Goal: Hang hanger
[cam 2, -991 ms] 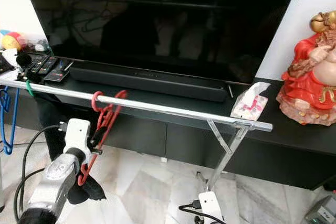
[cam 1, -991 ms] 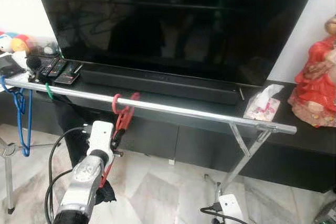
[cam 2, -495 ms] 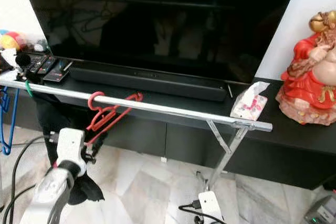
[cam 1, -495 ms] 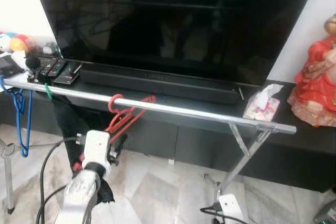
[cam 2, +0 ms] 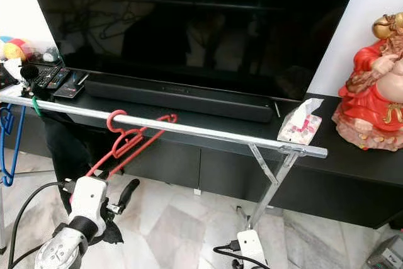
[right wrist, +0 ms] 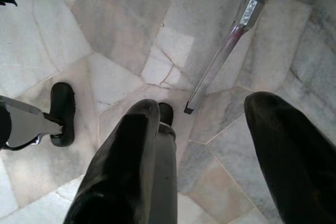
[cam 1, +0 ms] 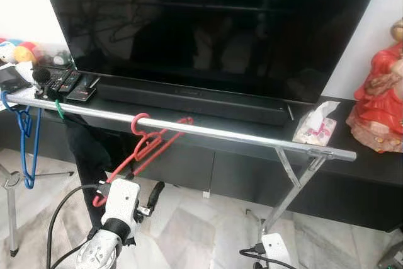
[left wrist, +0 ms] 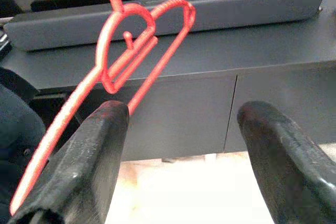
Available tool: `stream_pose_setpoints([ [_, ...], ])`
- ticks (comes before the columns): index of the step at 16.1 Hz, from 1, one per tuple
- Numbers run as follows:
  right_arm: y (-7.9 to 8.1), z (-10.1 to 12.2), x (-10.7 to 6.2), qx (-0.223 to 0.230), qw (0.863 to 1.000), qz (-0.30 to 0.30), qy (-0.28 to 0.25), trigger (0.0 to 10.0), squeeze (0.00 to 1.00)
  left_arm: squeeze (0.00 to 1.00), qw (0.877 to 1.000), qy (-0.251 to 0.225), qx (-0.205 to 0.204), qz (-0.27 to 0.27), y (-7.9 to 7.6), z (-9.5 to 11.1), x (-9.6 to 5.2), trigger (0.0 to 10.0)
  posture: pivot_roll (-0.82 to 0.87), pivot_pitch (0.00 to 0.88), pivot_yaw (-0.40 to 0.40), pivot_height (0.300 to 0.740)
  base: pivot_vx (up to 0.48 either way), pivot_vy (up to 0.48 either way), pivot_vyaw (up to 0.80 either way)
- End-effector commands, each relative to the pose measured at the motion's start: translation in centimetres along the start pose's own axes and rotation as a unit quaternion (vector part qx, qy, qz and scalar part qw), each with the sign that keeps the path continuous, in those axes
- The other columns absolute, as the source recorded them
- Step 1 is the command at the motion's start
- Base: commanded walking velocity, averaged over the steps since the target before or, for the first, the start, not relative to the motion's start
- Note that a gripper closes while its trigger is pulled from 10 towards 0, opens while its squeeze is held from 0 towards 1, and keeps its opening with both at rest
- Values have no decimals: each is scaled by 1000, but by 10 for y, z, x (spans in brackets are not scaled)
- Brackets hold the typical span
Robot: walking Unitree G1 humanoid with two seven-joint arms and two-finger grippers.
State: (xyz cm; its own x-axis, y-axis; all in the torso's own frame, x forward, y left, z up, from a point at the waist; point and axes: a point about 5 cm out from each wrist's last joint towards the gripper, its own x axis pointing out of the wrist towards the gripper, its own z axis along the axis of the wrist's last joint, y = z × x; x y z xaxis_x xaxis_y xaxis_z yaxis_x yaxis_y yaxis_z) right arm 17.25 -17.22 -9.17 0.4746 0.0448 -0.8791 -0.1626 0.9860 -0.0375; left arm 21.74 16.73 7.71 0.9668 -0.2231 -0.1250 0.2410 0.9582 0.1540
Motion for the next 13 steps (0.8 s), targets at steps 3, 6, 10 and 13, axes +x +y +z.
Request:
stream_pose_setpoints([
  [3, 2, -1, 0, 8, 1000, -3, -2, 10000, 0, 0, 1000, -1, 5, 1, 5, 0, 6, 10000, 24, 0, -22, 740, 0, 0, 0],
  [6, 2, -1, 0, 10, 1000, -5, -2, 10000, 0, 0, 1000, -5, -7, 8, 8, 0, 8, 10000, 24, 0, -19, 740, 0, 0, 0],
  [10, 1, -3, 0, 10, 1000, -8, -2, 10000, 0, 0, 1000, -6, -18, 11, 7, -2, 9, 10000, 25, 0, -21, 740, 0, 0, 0],
  [13, 1, -4, 0, 10, 1000, -8, -2, 10000, 0, 0, 1000, -6, -20, 10, 7, -3, 8, 10000, 26, 0, -21, 740, 0, 0, 0],
])
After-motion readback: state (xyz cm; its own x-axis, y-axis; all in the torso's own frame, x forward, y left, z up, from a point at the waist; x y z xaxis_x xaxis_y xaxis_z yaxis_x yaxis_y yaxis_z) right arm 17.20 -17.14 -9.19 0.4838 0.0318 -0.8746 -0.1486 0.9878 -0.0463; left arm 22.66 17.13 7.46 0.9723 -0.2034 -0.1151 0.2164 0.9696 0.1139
